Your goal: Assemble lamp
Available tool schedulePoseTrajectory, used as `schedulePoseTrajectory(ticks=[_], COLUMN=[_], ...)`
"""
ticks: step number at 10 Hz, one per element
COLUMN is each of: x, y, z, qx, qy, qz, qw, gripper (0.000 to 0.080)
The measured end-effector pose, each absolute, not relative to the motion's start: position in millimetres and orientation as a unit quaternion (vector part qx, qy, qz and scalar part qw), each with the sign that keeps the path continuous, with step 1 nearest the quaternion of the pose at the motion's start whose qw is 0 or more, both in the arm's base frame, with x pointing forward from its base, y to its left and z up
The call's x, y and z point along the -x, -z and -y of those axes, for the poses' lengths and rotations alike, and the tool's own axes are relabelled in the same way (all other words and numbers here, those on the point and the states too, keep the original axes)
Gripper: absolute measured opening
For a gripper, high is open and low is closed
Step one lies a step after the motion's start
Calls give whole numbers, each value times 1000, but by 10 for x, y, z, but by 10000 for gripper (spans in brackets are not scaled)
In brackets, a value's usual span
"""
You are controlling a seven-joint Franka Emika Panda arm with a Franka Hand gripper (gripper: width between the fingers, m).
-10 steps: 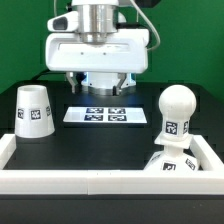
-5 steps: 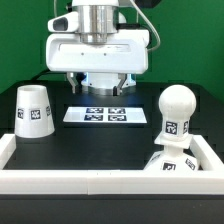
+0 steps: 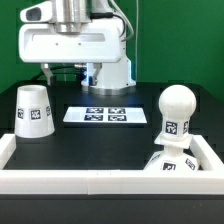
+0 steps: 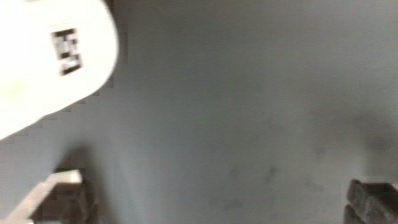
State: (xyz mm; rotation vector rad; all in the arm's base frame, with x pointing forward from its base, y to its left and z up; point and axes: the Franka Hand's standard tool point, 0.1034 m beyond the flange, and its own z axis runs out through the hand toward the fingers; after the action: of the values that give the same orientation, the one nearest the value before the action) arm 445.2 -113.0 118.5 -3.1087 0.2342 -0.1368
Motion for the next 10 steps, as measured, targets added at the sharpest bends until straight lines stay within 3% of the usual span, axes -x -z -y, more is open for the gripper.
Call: schedulePoseTrajectory(ticks=[4, 7, 10], x=[-4312, -4112, -4091], y=[-1187, -1053, -1012], z=[1505, 1503, 1463], qx=[996, 996, 996], qy=[44, 40, 38], qz=[-76, -81, -78], qw=[6, 1, -1], gripper=[698, 698, 698])
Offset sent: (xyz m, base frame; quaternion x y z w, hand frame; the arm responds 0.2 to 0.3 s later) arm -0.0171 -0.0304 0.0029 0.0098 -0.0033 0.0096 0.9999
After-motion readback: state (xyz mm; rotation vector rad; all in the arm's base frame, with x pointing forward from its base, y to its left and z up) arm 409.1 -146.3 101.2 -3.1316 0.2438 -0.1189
